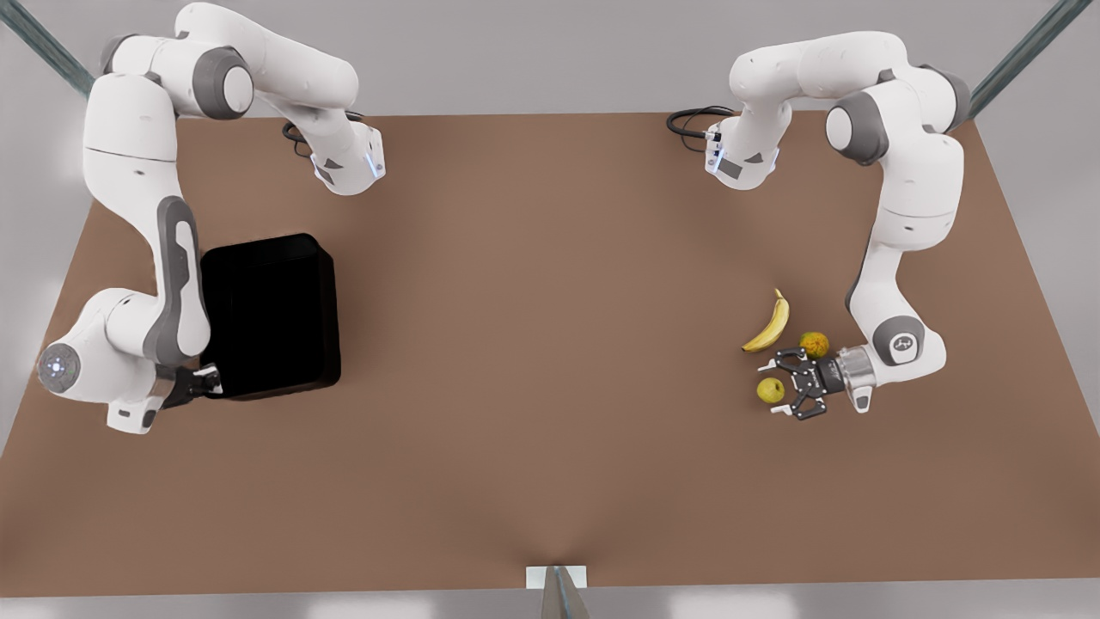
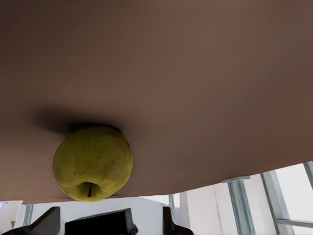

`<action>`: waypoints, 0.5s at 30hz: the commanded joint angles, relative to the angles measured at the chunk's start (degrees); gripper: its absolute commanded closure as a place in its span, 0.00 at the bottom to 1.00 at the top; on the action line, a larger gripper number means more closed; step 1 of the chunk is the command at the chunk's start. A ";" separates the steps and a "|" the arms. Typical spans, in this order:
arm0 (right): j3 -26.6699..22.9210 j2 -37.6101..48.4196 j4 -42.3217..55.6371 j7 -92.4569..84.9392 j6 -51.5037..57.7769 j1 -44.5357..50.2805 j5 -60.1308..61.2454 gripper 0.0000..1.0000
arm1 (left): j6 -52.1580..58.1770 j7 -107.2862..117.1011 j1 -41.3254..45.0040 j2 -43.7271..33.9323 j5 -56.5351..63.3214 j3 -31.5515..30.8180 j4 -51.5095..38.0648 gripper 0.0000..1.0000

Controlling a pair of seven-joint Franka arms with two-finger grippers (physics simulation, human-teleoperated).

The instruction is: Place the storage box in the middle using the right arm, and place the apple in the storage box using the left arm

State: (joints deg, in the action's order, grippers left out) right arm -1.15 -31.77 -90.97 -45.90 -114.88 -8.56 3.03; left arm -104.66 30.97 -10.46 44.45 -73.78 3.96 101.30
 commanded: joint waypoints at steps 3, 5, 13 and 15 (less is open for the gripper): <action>2.55 -2.24 4.83 4.94 -0.17 5.66 -0.13 0.79 | -0.11 -0.65 0.00 0.64 0.12 0.00 -0.14 0.00; 2.82 -4.09 8.26 9.24 -0.08 11.81 0.05 0.79 | -1.24 -0.65 0.00 0.81 0.12 0.00 -0.22 0.00; 8.97 -18.50 27.77 33.94 -0.08 27.19 0.40 0.79 | -2.74 -0.74 0.00 1.87 -0.40 -0.09 -0.14 0.00; 8.88 -23.16 33.66 38.16 -0.08 30.71 0.57 0.79 | -2.74 -0.65 0.00 1.87 -0.67 -0.09 -0.14 0.02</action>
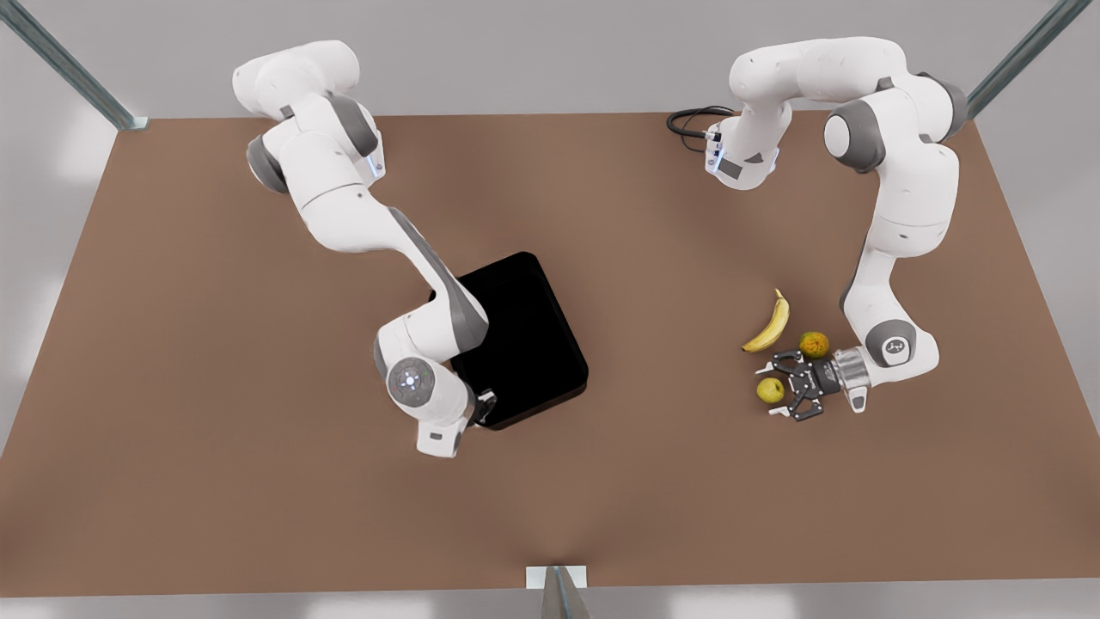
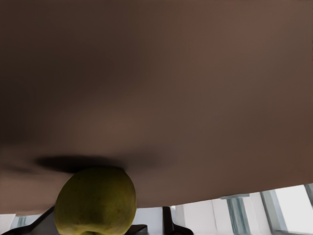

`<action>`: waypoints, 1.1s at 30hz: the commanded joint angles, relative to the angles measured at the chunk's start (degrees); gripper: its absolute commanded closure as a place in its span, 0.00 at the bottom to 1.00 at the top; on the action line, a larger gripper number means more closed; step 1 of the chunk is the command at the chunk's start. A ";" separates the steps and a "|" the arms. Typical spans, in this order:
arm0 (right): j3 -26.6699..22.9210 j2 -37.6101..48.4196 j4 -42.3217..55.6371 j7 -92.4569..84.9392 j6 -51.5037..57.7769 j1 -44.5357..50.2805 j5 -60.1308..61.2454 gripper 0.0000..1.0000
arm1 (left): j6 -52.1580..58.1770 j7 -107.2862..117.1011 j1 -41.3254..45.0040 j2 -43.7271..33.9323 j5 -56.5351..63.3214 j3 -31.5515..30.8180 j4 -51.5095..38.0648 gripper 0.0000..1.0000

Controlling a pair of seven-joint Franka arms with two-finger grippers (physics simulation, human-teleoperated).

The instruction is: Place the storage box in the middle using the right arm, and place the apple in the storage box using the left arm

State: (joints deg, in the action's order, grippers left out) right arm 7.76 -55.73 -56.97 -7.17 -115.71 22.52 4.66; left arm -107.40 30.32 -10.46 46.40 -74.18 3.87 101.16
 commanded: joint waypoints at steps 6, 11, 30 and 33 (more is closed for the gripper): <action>1.99 -5.88 4.58 2.77 -2.68 2.27 1.40 0.79 | -0.09 -0.08 -0.09 0.62 -2.10 0.00 0.18 0.02; 2.87 -6.41 4.49 3.22 -3.91 2.27 1.40 0.76 | -0.09 0.00 -0.09 0.71 -3.86 0.00 0.26 0.06; -13.47 37.44 -7.54 -3.64 47.15 -11.88 -9.75 0.00 | -0.26 0.71 -0.09 1.50 -6.06 -0.09 0.44 0.62; -16.73 46.41 -16.06 -4.34 45.48 -15.13 -12.48 0.00 | 0.53 2.11 -0.09 0.97 -5.97 0.00 -0.09 0.66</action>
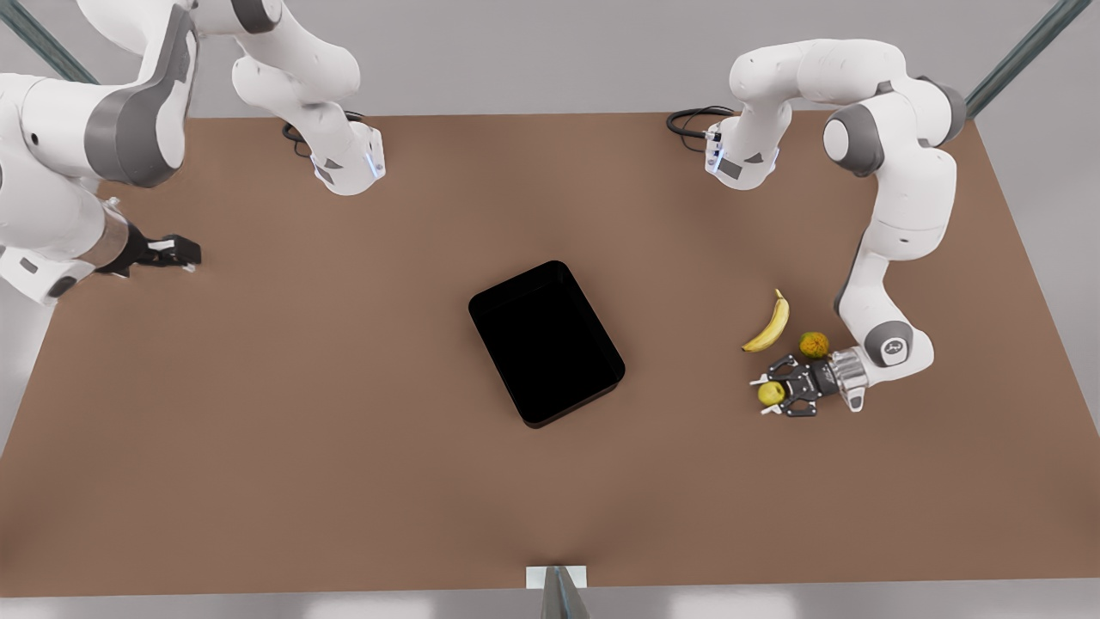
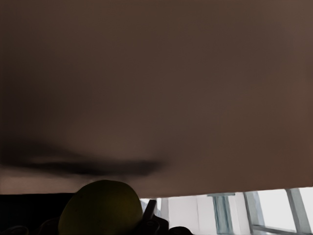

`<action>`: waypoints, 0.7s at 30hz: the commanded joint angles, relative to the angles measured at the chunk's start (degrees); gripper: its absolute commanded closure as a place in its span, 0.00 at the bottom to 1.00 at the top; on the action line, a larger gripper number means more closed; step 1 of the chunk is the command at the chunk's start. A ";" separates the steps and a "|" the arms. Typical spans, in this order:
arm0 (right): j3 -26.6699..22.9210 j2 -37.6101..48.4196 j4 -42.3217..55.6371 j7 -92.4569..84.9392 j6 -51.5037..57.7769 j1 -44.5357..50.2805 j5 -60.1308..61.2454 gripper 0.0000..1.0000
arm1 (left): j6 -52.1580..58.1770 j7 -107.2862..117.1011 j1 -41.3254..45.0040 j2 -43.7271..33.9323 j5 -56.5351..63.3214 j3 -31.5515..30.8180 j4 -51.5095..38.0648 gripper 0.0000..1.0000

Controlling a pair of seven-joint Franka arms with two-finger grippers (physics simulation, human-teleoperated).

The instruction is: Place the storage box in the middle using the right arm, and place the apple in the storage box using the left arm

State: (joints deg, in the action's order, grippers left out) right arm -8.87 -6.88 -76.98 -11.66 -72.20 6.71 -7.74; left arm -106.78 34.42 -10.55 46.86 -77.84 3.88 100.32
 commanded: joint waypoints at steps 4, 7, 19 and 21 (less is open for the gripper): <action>0.26 1.07 -1.42 -3.19 -0.40 -3.02 0.01 0.00 | -0.18 6.71 0.35 -3.43 -1.35 -0.10 -0.91 0.66; 0.26 1.16 -1.33 -3.10 -0.48 -3.02 -0.08 0.00 | -1.58 11.99 3.77 -9.06 -0.30 -0.46 0.76 0.66; 0.26 1.16 -1.07 -3.10 -0.57 -3.02 -0.17 0.00 | -31.81 63.13 13.88 -19.61 26.86 -25.68 -0.47 0.66; 0.17 1.16 -1.07 -3.10 -0.57 -3.02 -0.17 0.00 | -35.69 72.89 16.08 -19.52 33.63 -29.37 -0.65 0.66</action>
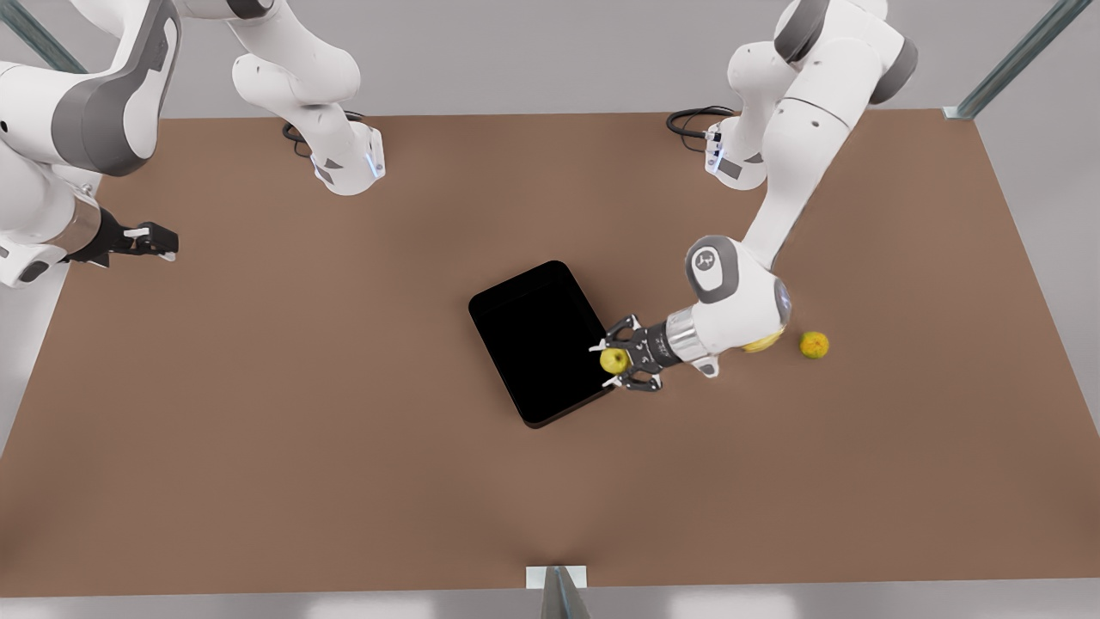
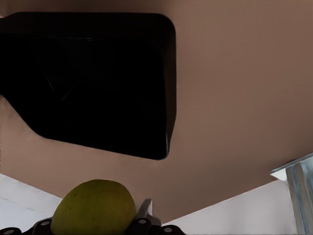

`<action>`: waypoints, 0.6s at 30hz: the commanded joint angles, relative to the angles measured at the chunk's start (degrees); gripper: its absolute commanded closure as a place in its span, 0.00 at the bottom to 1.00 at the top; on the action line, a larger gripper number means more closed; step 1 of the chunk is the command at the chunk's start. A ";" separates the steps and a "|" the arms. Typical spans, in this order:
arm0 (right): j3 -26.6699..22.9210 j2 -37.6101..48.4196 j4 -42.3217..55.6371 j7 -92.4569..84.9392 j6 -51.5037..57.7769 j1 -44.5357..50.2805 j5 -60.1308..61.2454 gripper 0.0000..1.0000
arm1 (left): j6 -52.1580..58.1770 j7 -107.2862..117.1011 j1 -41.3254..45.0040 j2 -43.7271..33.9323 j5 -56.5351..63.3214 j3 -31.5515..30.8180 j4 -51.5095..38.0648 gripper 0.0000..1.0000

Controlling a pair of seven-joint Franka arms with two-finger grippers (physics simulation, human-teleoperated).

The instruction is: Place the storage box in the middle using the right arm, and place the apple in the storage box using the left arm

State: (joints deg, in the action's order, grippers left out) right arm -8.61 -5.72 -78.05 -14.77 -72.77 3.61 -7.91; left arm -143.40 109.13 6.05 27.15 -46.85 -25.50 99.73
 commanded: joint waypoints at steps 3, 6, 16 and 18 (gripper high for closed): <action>0.00 0.00 0.00 0.00 0.00 0.08 0.09 0.00 | 1.01 4.68 2.30 -1.05 7.37 -1.04 -0.14 0.65; 0.00 0.00 0.00 0.00 0.00 0.08 0.09 0.00 | 0.93 14.44 4.06 3.17 18.19 -3.68 -6.46 0.64; 0.00 -0.08 0.00 0.26 0.00 0.08 0.26 0.00 | 8.75 36.50 8.63 8.80 32.79 -8.34 -17.20 0.00; 0.00 -0.08 -0.09 0.26 0.00 0.08 0.26 0.00 | 8.05 39.76 10.82 9.24 33.76 -8.34 -18.34 0.00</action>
State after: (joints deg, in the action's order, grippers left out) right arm -8.61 -5.80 -78.05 -14.50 -72.77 3.70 -7.65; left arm -135.57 150.09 17.03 36.39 12.63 -33.84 81.33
